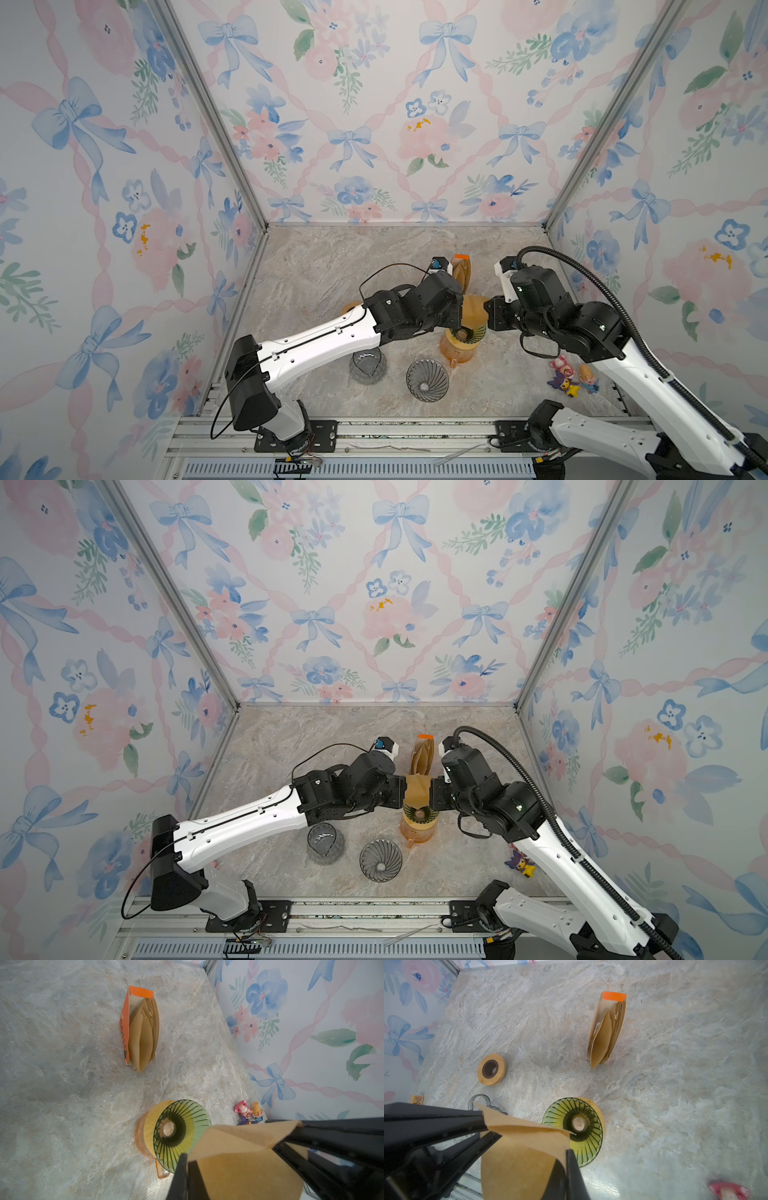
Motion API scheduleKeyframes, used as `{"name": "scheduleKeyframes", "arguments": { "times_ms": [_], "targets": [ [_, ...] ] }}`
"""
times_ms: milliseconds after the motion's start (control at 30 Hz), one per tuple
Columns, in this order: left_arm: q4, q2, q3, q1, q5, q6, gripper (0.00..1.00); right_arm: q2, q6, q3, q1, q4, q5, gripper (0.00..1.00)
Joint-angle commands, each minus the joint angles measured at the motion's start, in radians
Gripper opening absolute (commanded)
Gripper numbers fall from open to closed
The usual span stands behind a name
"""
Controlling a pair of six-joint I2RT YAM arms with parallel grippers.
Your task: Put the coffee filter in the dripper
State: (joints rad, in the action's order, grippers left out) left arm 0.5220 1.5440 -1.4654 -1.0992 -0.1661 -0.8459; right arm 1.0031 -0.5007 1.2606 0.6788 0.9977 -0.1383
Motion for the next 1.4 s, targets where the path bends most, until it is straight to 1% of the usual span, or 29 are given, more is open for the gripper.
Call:
{"name": "scheduleKeyframes", "arguments": {
  "times_ms": [0,100,267,400,567,1033,1367],
  "targets": [
    [0.026,0.027,-0.033,0.010,0.038,0.029,0.00,-0.008,0.032,-0.030,-0.044,0.014,0.110,0.06],
    [0.051,0.069,-0.062,0.010,0.058,0.042,0.00,-0.002,0.036,-0.058,-0.063,0.003,0.125,0.06],
    [0.073,0.131,-0.101,0.015,0.061,0.058,0.00,0.001,0.032,-0.125,-0.095,-0.046,0.158,0.06],
    [0.085,0.158,-0.113,0.032,0.041,0.064,0.00,0.006,0.041,-0.148,-0.122,-0.056,0.164,0.06],
    [0.085,0.188,-0.123,0.048,0.061,0.065,0.00,0.024,0.055,-0.174,-0.155,-0.069,0.187,0.06],
    [0.084,0.243,-0.144,0.053,0.080,0.070,0.00,0.048,0.060,-0.222,-0.170,-0.131,0.212,0.07],
    [0.084,0.258,-0.147,0.056,0.082,0.067,0.07,0.049,0.064,-0.259,-0.195,-0.150,0.225,0.08]
  ]
}}
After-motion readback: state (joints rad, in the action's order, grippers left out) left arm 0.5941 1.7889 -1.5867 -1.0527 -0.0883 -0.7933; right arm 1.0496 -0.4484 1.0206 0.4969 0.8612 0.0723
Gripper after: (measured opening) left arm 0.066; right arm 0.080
